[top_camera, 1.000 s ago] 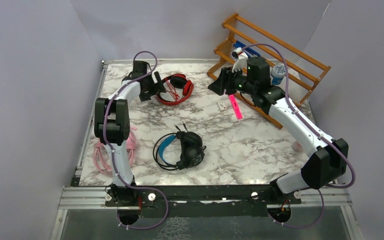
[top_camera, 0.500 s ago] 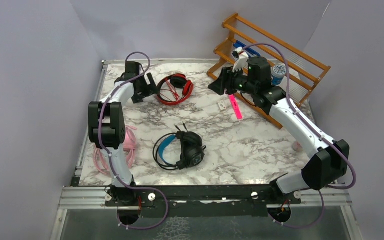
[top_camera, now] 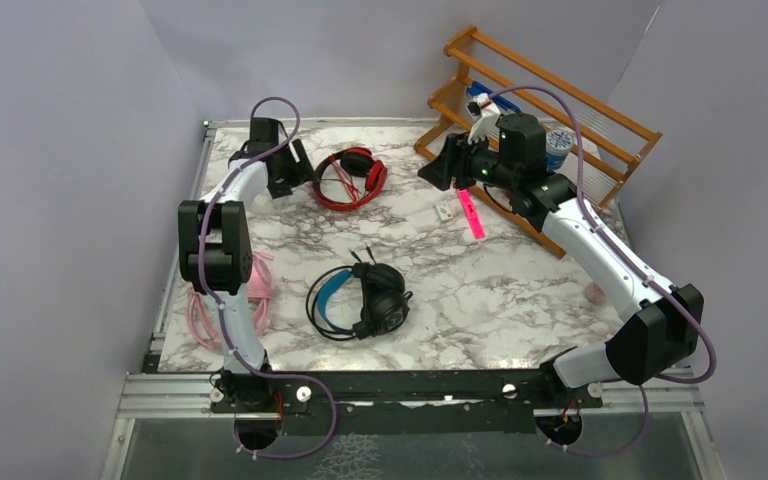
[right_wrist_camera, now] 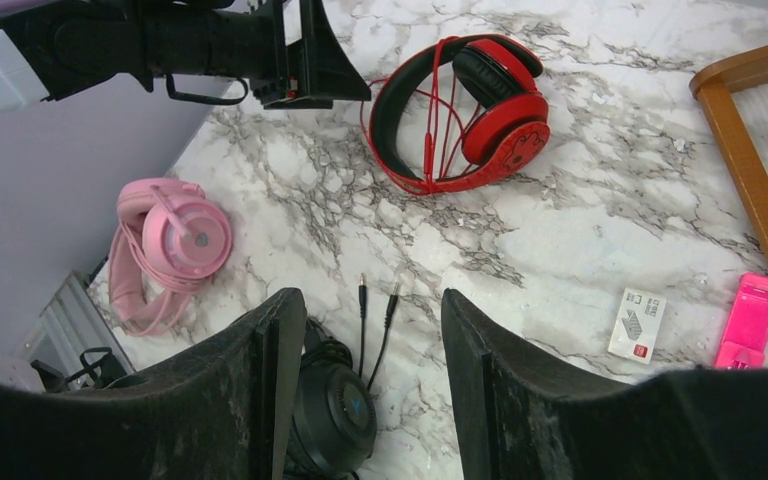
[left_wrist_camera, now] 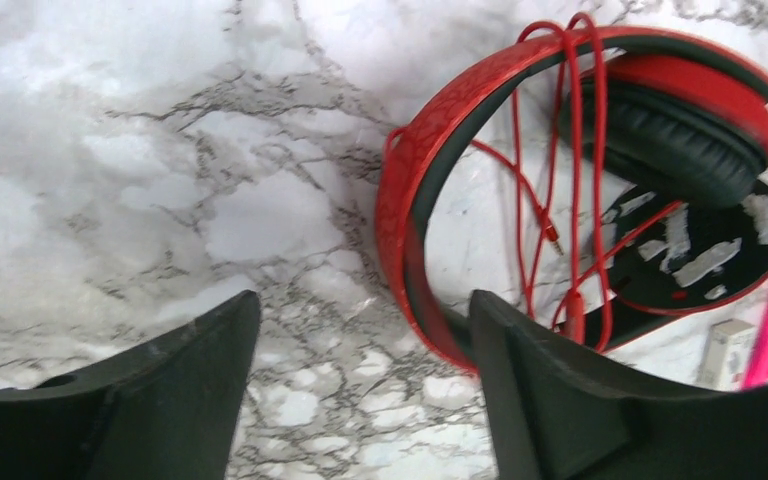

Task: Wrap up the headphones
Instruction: Adjust the headphones at the center of the board.

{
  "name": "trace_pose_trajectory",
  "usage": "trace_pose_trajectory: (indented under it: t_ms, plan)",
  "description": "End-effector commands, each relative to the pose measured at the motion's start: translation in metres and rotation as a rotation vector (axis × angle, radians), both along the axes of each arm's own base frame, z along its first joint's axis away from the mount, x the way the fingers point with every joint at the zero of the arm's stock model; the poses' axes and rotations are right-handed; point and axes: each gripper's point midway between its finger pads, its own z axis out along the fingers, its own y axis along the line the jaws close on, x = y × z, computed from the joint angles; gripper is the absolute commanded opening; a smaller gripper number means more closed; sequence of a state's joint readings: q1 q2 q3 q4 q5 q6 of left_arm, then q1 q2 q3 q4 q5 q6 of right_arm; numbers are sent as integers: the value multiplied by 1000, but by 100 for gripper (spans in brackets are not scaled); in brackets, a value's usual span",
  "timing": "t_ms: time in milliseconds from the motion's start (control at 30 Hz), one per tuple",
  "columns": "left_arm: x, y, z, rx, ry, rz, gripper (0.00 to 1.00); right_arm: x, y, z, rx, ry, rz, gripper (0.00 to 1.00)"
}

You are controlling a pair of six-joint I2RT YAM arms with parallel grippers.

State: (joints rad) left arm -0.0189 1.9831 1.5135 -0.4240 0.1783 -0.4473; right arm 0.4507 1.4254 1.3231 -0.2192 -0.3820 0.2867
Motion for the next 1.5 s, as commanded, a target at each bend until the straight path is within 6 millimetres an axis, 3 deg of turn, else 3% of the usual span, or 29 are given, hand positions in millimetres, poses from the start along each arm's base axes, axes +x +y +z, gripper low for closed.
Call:
trace_pose_trajectory:
  t_ms: [0, 100, 233, 267, 333, 400, 533, 667, 867, 1167, 1367, 1467]
  plan:
    - [27, -13, 12, -88, -71, -24, 71, -3, -3, 21, 13, -48, 2, 57]
    - [35, -20, 13, -137, -88, -28, 64, -3, -3, 18, 10, -42, 2, 57]
    - [36, -27, 10, -177, -73, -28, 64, -3, -2, 18, 10, -40, 2, 58]
    - [35, -25, 11, -166, -70, -22, 65, -3, -2, 18, 10, -39, 2, 57]
    - [32, -9, 11, -94, -70, 36, 76, -3, -2, 19, 11, -41, 3, 57]
    - [29, -3, 5, -74, -58, 53, 77, -3, -2, 19, 13, -42, 3, 57]
    - [18, 14, -14, -131, 1, 119, 63, -4, -1, 19, 20, -38, 10, 57]
    - [9, 30, -24, -143, -6, 141, 57, -6, -2, 21, 18, -43, 9, 57]
    - [5, 22, -45, -223, 13, 124, 47, -6, -2, 19, 18, -38, 9, 57]
    - [14, 7, -51, -314, 3, 91, 49, -4, -1, 18, 14, -32, 6, 57]
    - [4, 23, -43, -339, -41, 182, 55, 0, 3, 7, 17, -14, 17, 58]
    - [1, 24, -33, -354, -65, 178, 59, 11, 10, -12, 7, 7, 28, 58]
